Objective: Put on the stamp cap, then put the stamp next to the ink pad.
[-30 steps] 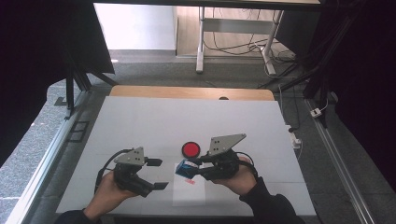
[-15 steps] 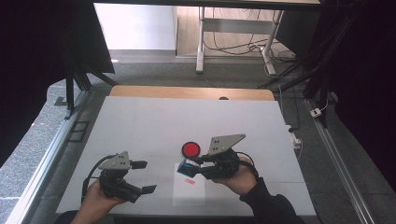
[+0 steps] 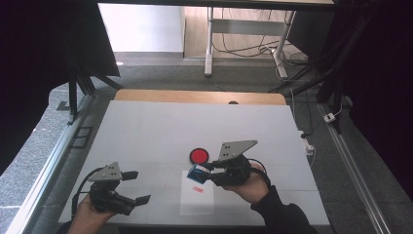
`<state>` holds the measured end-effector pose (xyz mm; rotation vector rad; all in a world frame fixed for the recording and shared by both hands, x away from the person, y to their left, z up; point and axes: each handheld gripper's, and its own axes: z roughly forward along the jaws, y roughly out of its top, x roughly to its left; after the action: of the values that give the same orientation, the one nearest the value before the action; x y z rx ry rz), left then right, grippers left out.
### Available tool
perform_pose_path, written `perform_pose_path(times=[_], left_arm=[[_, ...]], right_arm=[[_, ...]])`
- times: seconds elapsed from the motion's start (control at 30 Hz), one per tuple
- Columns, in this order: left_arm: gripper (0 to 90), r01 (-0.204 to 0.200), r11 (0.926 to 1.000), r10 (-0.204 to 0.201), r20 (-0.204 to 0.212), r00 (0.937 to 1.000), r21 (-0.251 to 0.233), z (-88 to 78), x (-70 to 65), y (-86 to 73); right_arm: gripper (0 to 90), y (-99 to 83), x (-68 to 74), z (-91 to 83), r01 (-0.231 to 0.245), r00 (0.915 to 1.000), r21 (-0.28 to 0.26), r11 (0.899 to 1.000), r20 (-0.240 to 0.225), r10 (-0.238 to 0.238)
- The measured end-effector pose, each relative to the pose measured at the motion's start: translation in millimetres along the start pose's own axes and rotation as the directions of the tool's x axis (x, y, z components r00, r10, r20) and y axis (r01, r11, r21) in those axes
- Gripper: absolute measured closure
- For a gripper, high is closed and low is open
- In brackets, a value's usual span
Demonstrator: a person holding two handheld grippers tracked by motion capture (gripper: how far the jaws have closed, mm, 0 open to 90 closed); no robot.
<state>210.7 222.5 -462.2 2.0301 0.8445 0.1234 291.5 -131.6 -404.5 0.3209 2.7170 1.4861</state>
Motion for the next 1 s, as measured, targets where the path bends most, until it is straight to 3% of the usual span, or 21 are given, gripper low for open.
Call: perform_pose_path(times=[0.2,0.6,0.8,1.0], left_arm=[[4.4,0.023,0.9997,-0.022,-0.046,0.9987,0.013,-4.0,0.3,-9.3],[0.5,0.070,0.9974,-0.068,-0.097,0.9930,0.020,-11.1,4.4,-21.7],[0.1,0.074,0.9966,-0.069,-0.127,0.9895,0.037,-12.9,4.5,-25.6],[0.0,0.085,0.9959,-0.081,-0.133,0.9878,0.028,-15.7,5.2,-28.1]], right_arm=[[70.4,-1.5,-1.2,0.0,-0.008,0.9998,0.010,1.000,0.021,0.008],[70.4,-6.9,-8.1,-3.0,-0.028,0.9970,0.026,0.999,0.073,0.026],[70.4,-9.3,-10.8,-4.6,-0.029,0.9947,0.035,0.999,0.099,0.026],[70.4,-13.7,-15.9,-7.7,-0.061,0.9902,0.036,0.997,0.128,0.056]])
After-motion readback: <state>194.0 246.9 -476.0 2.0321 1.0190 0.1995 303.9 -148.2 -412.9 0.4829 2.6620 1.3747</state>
